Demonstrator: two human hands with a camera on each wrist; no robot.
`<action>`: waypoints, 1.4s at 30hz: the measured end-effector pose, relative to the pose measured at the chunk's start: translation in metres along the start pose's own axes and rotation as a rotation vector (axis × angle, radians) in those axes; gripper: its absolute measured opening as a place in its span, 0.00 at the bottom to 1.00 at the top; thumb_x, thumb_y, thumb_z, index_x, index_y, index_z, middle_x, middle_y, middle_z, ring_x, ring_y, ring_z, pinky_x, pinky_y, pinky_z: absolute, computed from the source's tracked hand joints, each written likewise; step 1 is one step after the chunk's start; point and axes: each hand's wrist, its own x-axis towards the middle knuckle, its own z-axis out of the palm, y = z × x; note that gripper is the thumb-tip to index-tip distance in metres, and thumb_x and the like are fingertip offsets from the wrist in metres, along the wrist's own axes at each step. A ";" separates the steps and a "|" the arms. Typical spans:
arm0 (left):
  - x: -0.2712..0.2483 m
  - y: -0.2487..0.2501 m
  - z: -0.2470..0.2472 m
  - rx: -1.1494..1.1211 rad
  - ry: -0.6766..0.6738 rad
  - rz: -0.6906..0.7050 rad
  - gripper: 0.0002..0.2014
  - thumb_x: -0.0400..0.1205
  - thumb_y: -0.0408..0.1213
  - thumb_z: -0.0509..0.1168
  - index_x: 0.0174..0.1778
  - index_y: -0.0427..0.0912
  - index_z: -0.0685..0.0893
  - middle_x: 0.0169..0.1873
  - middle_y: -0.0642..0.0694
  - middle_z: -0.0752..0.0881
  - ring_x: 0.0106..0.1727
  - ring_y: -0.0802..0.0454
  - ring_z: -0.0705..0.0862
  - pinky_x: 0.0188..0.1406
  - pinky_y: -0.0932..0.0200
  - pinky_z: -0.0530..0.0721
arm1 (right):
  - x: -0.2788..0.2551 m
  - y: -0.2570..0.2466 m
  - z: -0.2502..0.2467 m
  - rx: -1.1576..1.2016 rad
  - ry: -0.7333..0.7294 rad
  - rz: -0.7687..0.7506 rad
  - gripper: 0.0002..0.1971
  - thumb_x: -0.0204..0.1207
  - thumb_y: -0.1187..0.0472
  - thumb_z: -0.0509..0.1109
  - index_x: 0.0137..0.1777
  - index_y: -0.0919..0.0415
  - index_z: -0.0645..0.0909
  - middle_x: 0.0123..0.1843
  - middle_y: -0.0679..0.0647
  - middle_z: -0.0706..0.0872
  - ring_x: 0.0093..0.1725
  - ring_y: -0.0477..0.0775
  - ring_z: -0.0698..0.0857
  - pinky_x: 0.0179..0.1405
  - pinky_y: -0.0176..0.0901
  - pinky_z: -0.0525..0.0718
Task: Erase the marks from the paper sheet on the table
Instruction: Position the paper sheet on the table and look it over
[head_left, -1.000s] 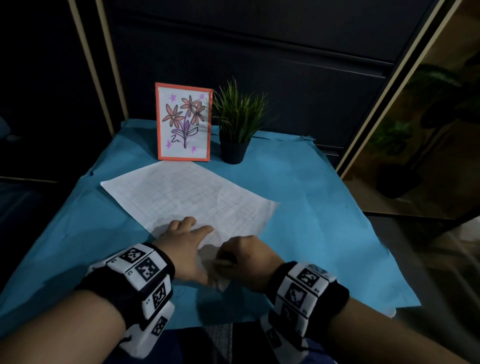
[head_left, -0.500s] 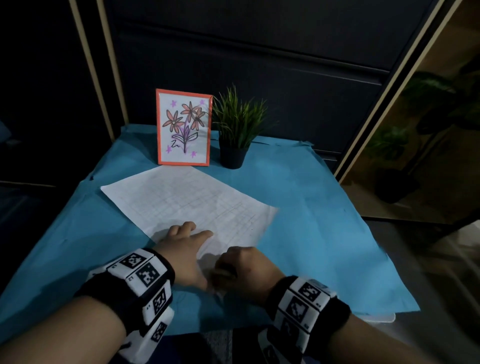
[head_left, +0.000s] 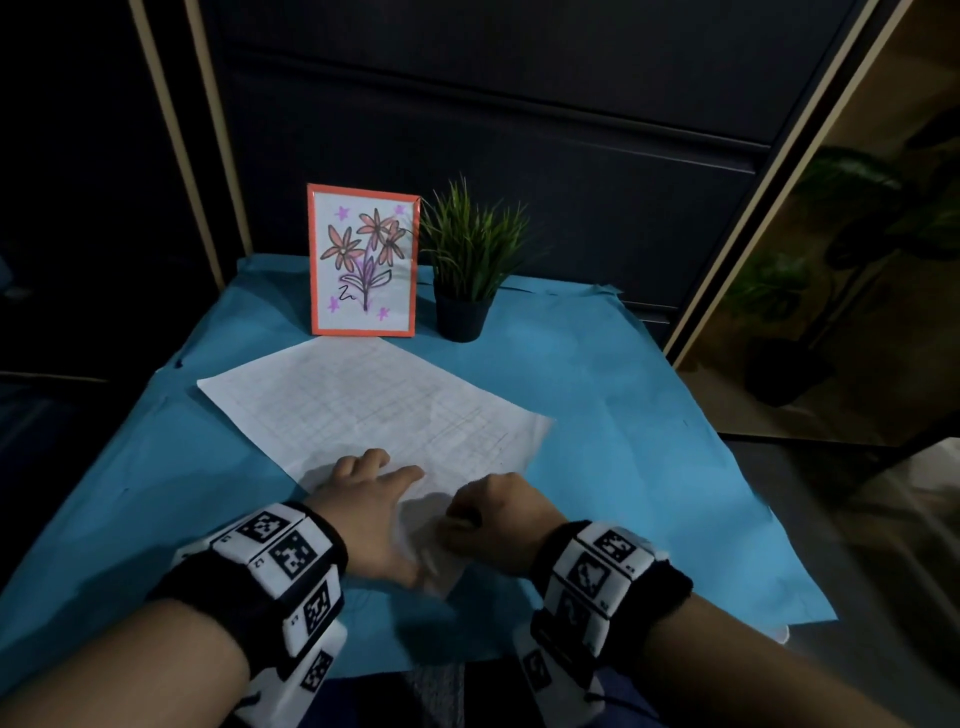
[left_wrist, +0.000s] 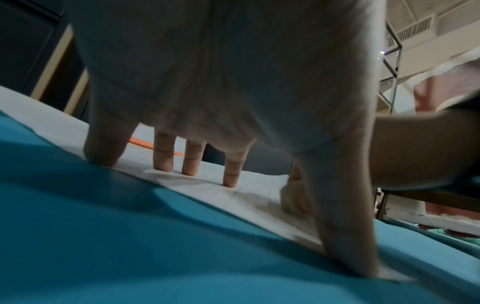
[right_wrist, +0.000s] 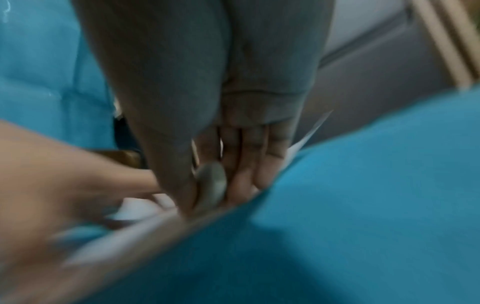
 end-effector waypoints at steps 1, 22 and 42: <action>0.000 0.000 0.001 0.000 0.009 0.001 0.58 0.63 0.70 0.73 0.83 0.60 0.48 0.81 0.49 0.48 0.81 0.45 0.49 0.79 0.46 0.61 | 0.004 0.006 -0.006 0.006 0.024 0.038 0.09 0.75 0.53 0.69 0.39 0.57 0.81 0.45 0.59 0.84 0.43 0.56 0.80 0.42 0.43 0.77; 0.002 -0.001 0.003 -0.057 0.047 0.019 0.45 0.69 0.70 0.68 0.80 0.69 0.53 0.79 0.48 0.51 0.80 0.45 0.52 0.77 0.48 0.63 | 0.003 0.020 -0.018 -0.004 0.075 0.007 0.11 0.75 0.53 0.70 0.46 0.62 0.83 0.49 0.59 0.85 0.46 0.56 0.81 0.47 0.44 0.79; 0.005 0.000 0.007 -0.002 0.042 0.008 0.47 0.68 0.70 0.69 0.80 0.68 0.53 0.78 0.46 0.50 0.79 0.43 0.51 0.77 0.43 0.64 | 0.018 0.017 -0.021 -0.075 0.045 0.022 0.08 0.74 0.58 0.67 0.36 0.60 0.80 0.45 0.60 0.82 0.46 0.59 0.79 0.42 0.42 0.75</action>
